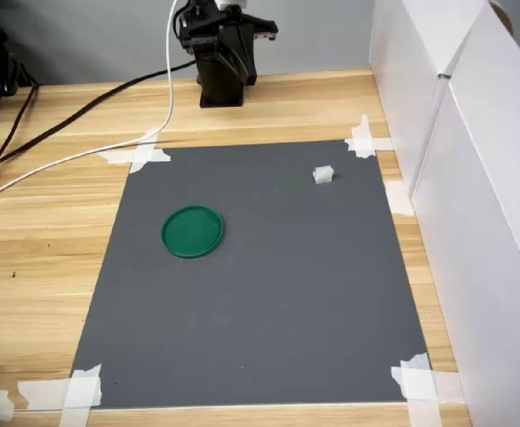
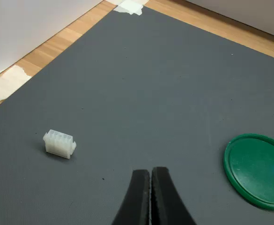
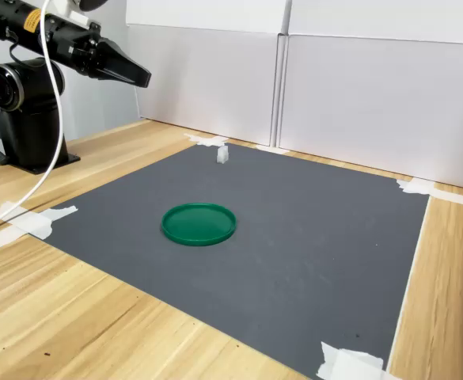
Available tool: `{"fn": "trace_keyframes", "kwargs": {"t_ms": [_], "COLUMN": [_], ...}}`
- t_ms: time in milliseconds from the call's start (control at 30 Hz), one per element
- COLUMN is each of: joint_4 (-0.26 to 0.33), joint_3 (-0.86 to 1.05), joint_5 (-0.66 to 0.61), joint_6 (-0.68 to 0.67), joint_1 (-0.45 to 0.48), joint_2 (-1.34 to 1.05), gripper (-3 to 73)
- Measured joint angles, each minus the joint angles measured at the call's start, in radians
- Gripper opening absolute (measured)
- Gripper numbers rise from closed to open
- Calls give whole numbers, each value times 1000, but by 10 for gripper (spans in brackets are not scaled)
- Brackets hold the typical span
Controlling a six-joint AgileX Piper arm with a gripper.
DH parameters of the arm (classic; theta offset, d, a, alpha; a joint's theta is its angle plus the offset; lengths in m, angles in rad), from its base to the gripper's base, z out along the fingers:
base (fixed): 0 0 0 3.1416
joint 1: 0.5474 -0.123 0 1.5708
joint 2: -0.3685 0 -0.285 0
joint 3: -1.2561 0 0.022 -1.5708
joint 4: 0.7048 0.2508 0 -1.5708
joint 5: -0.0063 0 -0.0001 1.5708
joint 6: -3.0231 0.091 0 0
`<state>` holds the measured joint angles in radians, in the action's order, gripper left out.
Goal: Grasp a white terminal and put it in the green lid.
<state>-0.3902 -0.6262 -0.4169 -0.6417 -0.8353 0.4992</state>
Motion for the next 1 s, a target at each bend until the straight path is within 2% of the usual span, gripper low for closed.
{"fn": "trace_keyframes", "kwargs": {"t_ms": [600,733,1000], "joint_4": [0,16,22], "joint_3": [0,0,-119], "joint_5": [-1,-1,-27], "joint_6": [1,1,1], "joint_1": [0,0,0], "joint_2": [0,1,173], "gripper": [-15,-15,-15]}}
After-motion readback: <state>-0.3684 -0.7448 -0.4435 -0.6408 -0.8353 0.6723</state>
